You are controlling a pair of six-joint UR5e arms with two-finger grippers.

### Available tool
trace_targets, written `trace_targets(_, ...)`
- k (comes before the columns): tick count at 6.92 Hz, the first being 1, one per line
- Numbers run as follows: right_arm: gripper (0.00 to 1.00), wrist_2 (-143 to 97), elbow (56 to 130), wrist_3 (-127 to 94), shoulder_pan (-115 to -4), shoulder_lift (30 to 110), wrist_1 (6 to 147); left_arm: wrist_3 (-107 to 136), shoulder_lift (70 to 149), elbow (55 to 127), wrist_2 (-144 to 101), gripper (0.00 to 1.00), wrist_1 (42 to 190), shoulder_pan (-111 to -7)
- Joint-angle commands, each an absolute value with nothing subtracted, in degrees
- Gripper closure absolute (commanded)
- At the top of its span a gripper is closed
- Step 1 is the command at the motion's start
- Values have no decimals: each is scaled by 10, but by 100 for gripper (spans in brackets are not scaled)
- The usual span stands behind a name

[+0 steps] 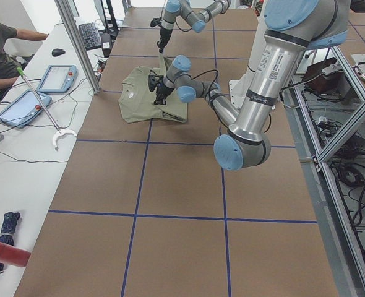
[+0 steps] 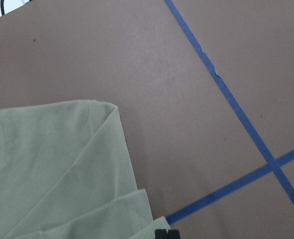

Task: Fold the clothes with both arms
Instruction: 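Lift the hem with both grippers and fold it toward the collar, then lay the hem down near the collar with both grippers and release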

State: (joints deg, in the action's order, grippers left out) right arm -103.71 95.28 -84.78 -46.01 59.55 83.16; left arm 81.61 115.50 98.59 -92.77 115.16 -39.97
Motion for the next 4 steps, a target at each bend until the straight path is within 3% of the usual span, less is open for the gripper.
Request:
trace_targets(1,100,-1047,831,-808,-489,531,827,787,1191,889,-926,100,1222,-429)
trace_targets(4,100,-1047,691,-806,-493,491,708,787,1214,781,-924,100,1314,-434)
